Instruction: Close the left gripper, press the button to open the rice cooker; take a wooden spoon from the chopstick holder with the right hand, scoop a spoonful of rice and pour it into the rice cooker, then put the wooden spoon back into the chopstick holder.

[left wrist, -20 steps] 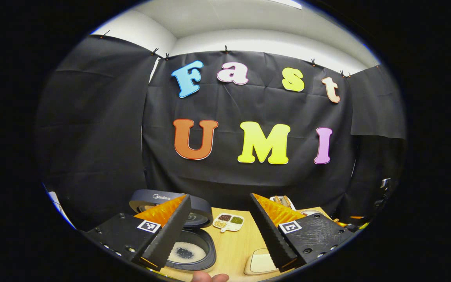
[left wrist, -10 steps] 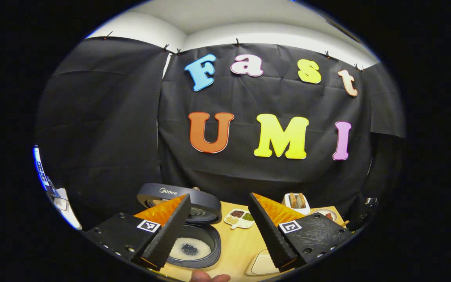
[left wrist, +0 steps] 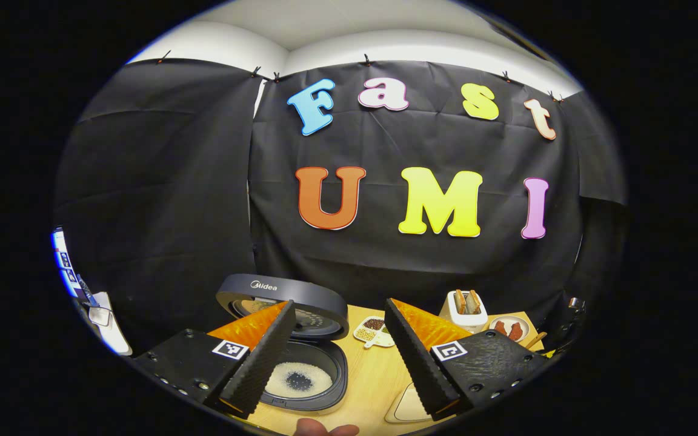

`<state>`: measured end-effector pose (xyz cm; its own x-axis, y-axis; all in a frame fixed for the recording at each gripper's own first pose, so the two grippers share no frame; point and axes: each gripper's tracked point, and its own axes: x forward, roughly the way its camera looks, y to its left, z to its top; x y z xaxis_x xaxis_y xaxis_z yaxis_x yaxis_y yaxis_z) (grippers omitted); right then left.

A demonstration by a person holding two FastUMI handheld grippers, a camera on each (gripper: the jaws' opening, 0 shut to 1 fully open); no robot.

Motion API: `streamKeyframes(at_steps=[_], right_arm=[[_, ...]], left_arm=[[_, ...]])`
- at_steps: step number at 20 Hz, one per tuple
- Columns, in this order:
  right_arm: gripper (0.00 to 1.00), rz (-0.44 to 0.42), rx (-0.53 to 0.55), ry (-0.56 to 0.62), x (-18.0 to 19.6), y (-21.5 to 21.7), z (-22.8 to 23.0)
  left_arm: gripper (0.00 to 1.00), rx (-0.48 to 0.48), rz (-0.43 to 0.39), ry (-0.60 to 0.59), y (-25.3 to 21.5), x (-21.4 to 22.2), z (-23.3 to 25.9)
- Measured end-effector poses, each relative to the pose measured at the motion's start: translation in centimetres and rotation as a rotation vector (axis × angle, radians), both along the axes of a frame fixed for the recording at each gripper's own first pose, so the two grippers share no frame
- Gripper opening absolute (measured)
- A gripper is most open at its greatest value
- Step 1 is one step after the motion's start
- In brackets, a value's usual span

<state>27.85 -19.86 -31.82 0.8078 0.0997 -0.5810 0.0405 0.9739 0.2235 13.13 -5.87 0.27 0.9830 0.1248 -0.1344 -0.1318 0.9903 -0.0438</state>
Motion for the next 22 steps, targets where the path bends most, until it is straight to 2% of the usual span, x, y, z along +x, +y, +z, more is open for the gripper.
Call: streamKeyframes(at_steps=[1, 3, 9, 12, 14, 17, 22], right_arm=[[0.14, 0.002, 0.004, -0.011, 0.0, 0.2, 0.7], [0.11, -0.011, -0.007, -0.033, -0.1, 0.4, 2.2], [0.1, -0.099, -0.09, -0.113, -1.7, 0.6, 9.0], [0.1, -0.094, -0.091, -0.166, -3.9, 3.9, 13.1], [0.1, -0.056, -0.089, -0.179, -5.7, 7.2, 14.4], [0.1, 0.026, -0.088, -0.152, -8.8, 12.7, 13.9], [0.1, 0.113, -0.217, -0.064, -10.5, 16.3, 7.7]], left_arm=[[0.95, -0.008, -0.006, 0.004, 0.1, -0.2, -0.2], [0.95, -0.037, -0.017, 0.009, 0.3, -0.8, -0.5], [0.95, -0.056, -0.064, -0.01, 2.5, -3.2, -0.2], [0.95, -0.039, -0.094, -0.026, 3.8, -4.5, 0.1], [0.94, -0.042, -0.109, -0.029, 4.7, -5.2, 0.2], [0.94, -0.036, -0.113, -0.035, 6.3, -6.5, 0.3], [0.95, -0.019, -0.088, -0.041, 9.0, -8.9, -0.2]])
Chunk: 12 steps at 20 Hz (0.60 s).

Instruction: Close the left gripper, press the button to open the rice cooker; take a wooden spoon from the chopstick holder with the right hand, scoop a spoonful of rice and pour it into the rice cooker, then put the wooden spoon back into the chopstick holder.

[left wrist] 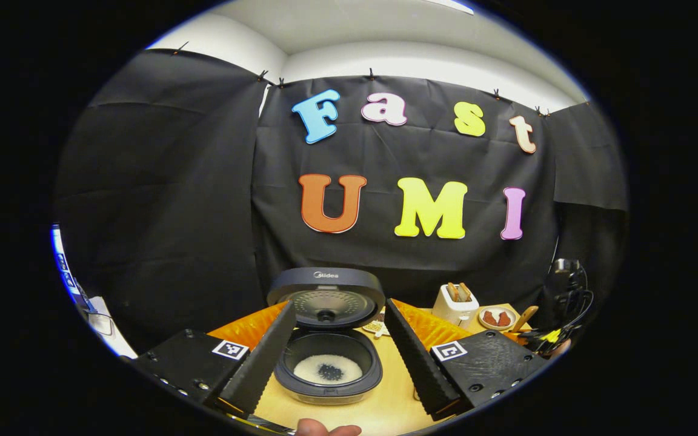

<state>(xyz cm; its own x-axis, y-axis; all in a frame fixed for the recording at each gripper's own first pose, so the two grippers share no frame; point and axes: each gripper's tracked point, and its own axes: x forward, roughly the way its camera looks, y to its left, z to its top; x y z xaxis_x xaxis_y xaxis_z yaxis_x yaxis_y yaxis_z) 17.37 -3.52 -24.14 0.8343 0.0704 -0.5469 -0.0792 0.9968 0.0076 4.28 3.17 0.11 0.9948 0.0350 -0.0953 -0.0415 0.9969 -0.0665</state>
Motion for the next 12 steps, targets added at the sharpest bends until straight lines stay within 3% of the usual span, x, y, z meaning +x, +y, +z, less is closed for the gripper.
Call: streamKeyframes(at_steps=[6, 8, 12], right_arm=[[0.1, 0.071, -0.289, 0.027, 0.4, 1.4, -6.9], [0.1, 0.096, -0.264, 0.047, -0.2, 3.0, -8.1], [0.1, 0.145, -0.082, 0.117, -1.1, 7.6, -9.5]], left_arm=[[0.95, 0.031, 0.054, 0.041, 3.2, -2.2, -1.6], [0.95, 0.037, 0.066, 0.056, 3.7, -2.9, -2.1], [0.95, 0.039, 0.097, 0.074, 4.8, -3.3, -2.7]])
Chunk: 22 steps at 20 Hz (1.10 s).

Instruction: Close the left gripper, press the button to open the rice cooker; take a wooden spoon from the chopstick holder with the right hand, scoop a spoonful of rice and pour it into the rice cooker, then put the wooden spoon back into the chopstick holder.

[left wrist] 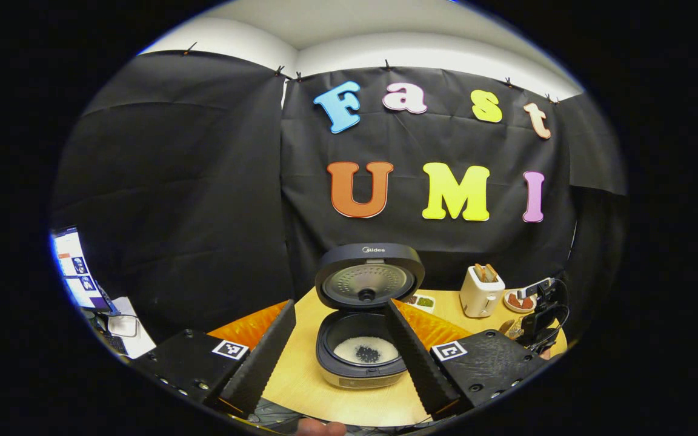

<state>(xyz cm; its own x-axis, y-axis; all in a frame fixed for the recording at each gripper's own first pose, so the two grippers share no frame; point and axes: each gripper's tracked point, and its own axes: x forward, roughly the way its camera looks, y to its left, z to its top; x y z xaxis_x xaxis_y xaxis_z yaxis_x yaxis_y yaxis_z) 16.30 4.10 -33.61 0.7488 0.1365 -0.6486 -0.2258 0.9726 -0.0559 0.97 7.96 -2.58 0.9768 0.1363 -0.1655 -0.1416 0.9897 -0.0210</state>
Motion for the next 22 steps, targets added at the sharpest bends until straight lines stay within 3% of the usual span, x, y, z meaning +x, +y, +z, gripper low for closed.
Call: streamKeyframes(at_steps=[10, 16, 22], right_arm=[[0.1, -0.103, 0.358, 0.15, 0.4, 2.5, 0.3], [0.1, -0.208, 0.569, 0.206, 0.9, 0.3, 1.3], [0.1, -0.295, 0.741, 0.189, 1.1, -3.4, 2.7]], left_arm=[[0.95, -0.009, 0.044, 0.026, 0.1, -0.9, -1.0], [0.94, -0.036, 0.035, 0.022, -1.2, -0.7, -0.7], [0.95, -0.077, -0.016, 0.013, -3.6, 0.7, 0.1]])
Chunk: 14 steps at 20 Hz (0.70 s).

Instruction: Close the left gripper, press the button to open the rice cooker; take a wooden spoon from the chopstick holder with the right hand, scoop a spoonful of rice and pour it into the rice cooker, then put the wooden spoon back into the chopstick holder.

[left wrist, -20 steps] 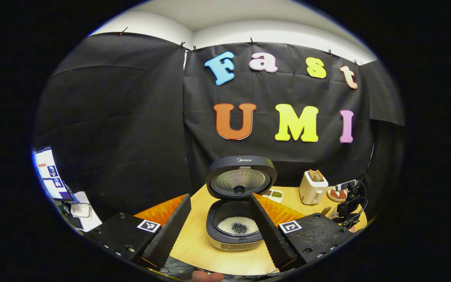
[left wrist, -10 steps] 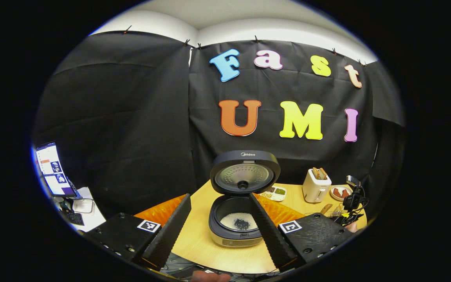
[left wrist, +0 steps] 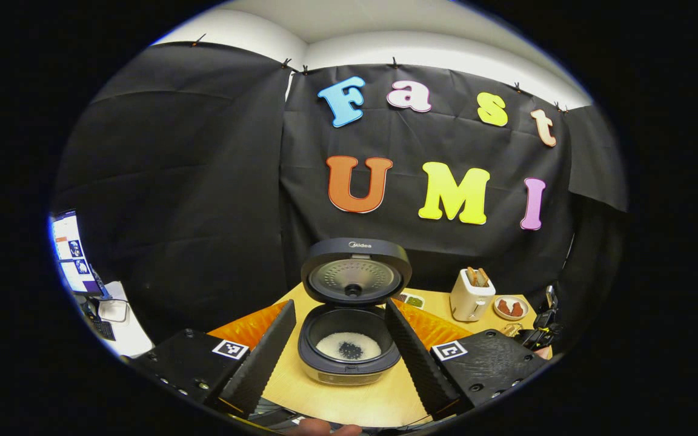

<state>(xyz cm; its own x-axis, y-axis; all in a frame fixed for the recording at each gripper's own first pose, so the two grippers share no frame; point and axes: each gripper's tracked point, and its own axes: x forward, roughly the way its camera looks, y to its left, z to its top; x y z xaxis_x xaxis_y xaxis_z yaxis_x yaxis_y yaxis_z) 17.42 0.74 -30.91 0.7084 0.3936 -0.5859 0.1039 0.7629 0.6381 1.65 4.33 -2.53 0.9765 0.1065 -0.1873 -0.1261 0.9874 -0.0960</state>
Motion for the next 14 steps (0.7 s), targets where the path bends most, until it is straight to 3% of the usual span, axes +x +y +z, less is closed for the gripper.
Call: streamKeyframes(at_steps=[9, 14], right_arm=[[0.09, -0.101, 0.165, -0.092, -0.3, -5.3, 6.9], [0.09, -0.077, 0.251, -0.128, -0.3, -2.9, 12.2]], left_arm=[[0.95, -0.011, -0.057, 0.008, -2.5, 1.9, -0.4], [0.95, -0.018, -0.045, -0.012, -1.8, 1.8, -0.4]])
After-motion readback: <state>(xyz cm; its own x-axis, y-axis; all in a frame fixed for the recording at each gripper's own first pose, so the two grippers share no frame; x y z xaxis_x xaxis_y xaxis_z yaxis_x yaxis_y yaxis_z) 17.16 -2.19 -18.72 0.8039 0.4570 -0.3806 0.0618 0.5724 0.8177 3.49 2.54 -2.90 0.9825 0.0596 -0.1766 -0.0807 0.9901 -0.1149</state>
